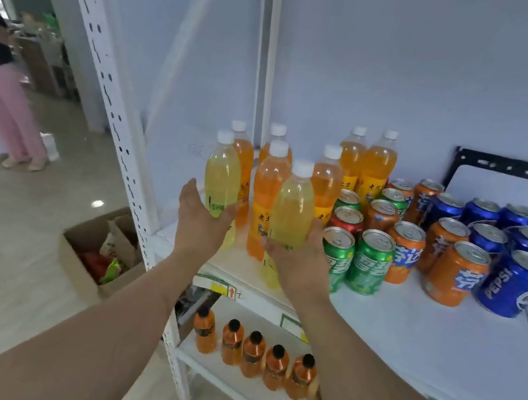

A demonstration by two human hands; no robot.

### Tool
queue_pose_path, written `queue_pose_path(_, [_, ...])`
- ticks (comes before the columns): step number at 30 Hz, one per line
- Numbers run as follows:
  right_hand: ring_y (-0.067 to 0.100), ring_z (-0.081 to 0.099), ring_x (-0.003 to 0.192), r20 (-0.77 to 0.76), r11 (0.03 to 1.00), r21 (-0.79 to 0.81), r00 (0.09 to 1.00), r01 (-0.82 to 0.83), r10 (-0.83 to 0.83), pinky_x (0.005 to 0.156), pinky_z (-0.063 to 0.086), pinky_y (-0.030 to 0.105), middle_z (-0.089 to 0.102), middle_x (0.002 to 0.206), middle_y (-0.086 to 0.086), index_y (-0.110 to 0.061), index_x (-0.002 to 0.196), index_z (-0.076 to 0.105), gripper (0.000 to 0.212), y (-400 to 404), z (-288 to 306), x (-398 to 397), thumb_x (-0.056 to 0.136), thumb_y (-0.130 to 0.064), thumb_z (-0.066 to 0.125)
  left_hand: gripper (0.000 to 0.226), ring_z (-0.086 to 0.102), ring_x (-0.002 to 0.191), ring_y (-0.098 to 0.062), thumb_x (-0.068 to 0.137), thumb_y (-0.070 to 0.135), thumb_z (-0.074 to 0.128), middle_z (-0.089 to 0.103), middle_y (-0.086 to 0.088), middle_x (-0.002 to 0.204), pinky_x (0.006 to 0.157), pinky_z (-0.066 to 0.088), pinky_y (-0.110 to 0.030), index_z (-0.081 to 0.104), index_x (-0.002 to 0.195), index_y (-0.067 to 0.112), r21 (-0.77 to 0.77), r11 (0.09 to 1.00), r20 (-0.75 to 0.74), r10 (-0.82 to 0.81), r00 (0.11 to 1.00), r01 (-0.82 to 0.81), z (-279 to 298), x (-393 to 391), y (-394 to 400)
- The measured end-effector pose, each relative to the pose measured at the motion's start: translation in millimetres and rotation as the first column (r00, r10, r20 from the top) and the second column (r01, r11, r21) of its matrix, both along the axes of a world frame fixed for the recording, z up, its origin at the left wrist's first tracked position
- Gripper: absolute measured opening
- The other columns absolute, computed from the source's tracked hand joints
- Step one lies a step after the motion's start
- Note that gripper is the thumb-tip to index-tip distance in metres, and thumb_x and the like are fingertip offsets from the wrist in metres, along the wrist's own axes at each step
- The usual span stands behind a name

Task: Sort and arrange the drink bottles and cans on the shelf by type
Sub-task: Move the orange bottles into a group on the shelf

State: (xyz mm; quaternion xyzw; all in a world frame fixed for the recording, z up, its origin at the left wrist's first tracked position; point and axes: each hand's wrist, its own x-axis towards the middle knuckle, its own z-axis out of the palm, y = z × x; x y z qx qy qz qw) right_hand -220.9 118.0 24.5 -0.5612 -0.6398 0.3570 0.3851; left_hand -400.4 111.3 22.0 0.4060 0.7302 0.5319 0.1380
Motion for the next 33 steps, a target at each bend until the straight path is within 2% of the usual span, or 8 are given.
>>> queue_pose_path(5, [0.028, 0.062, 0.099, 0.076, 0.987, -0.087, 0.989, 0.132, -0.126, 0.074, 0.053, 0.037, 0.061, 0.114, 0.002, -0.02, 0.133, 0.034, 0.081, 2.1, 5.3, -15.0, 0.074, -0.054, 0.077, 0.069, 0.062, 0.095, -0.018, 0.082, 0.042, 0.076, 0.058, 0.007, 0.111, 0.07, 0.05, -0.03, 0.039, 0.137, 0.024, -0.029, 0.985, 0.096, -0.167, 0.981, 0.171, 3.4, -19.9, 26.5])
queue_pose_path(9, [0.019, 0.056, 0.089, 0.044, 0.988, -0.096, 0.992, 0.124, -0.12, 0.058, 0.046, 0.026, 0.056, 0.105, -0.005, -0.021, 0.135, 0.034, 0.08, 1.2, 5.6, -12.8, 0.075, -0.05, 0.079, 0.043, 0.063, 0.089, -0.012, 0.078, 0.039, 0.079, 0.06, 0.019, 0.095, 0.071, 0.05, -0.029, 0.054, 0.113, 0.035, 0.04, 0.976, 0.098, -0.216, 0.972, 0.213, 6.6, -25.5, 21.9])
queue_pose_path(12, [0.017, 0.062, 0.102, -0.085, 0.992, -0.091, 0.991, 0.092, -0.099, 0.08, 0.055, 0.033, 0.061, 0.11, -0.01, -0.025, 0.137, 0.039, 0.079, -8.5, 0.6, -3.3, 0.074, -0.043, 0.082, 0.031, 0.061, 0.071, 0.01, 0.079, 0.033, 0.081, 0.06, 0.021, 0.085, 0.061, 0.049, -0.021, 0.053, 0.088, 0.043, 0.101, 0.954, 0.096, -0.291, 0.952, 0.282, 12.1, -20.2, -1.5])
queue_pose_path(17, [0.012, 0.065, 0.094, -0.261, 0.987, -0.09, 0.954, 0.13, -0.149, 0.08, 0.056, 0.031, 0.066, 0.102, -0.012, -0.031, 0.123, 0.048, 0.053, -48.1, -3.8, 25.4, 0.08, -0.031, 0.079, 0.047, 0.061, 0.094, -0.001, 0.076, 0.044, 0.081, 0.061, 0.01, 0.111, 0.068, 0.049, -0.021, 0.05, 0.112, 0.042, 0.123, 0.925, 0.176, -0.376, 0.91, 0.359, 5.6, 10.6, -59.4])
queue_pose_path(21, [0.013, 0.063, 0.089, -0.371, 0.966, -0.109, 0.891, 0.236, -0.26, 0.071, 0.051, 0.027, 0.066, 0.099, -0.008, -0.029, 0.119, 0.051, 0.041, -85.7, -3.4, 74.7, 0.085, -0.026, 0.073, 0.042, 0.064, 0.093, -0.005, 0.086, 0.037, 0.073, 0.065, 0.015, 0.104, 0.068, 0.05, -0.021, 0.051, 0.121, 0.033, 0.143, 0.853, 0.296, -0.521, 0.8, 0.503, 0.9, 67.4, -109.4])
queue_pose_path(25, [0.012, 0.063, 0.093, -0.315, 0.933, -0.151, 0.879, 0.327, -0.359, 0.073, 0.048, 0.027, 0.064, 0.101, -0.007, -0.022, 0.116, 0.054, 0.049, -135.9, -5.6, 145.5, 0.081, -0.051, 0.072, 0.039, 0.067, 0.088, -0.009, 0.09, 0.045, 0.064, 0.064, 0.005, 0.105, 0.063, 0.053, -0.024, 0.049, 0.12, 0.027, 0.115, 0.729, 0.469, -0.639, 0.61, 0.675, -6.2, 136.7, -153.8])
queue_pose_path(29, [0.019, 0.06, 0.103, -0.266, 0.887, -0.182, 0.847, 0.425, -0.46, 0.083, 0.047, 0.034, 0.063, 0.111, -0.005, -0.021, 0.126, 0.055, 0.064, -193.2, -9.1, 224.7, 0.08, -0.066, 0.063, 0.074, 0.042, 0.125, -0.008, 0.087, 0.067, 0.051, 0.041, 0.015, 0.138, 0.105, 0.039, -0.043, 0.03, 0.148, 0.031, 0.014, 0.64, 0.611, -0.614, 0.5, 0.768, -10.7, 206.3, -196.1])
queue_pose_path(33, [0.021, 0.057, 0.106, -0.259, 0.851, -0.218, 0.813, 0.477, -0.522, 0.086, 0.046, 0.036, 0.059, 0.115, -0.003, -0.018, 0.135, 0.049, 0.077, -254.1, -2.9, 299.3, 0.079, -0.07, 0.06, 0.066, 0.037, 0.119, -0.008, 0.092, 0.066, 0.041, 0.039, 0.013, 0.131, 0.094, 0.033, -0.035, 0.032, 0.148, 0.032, 0.014, 0.561, 0.573, -0.682, 0.453, 0.828, -8.8, 277.6, -239.5])
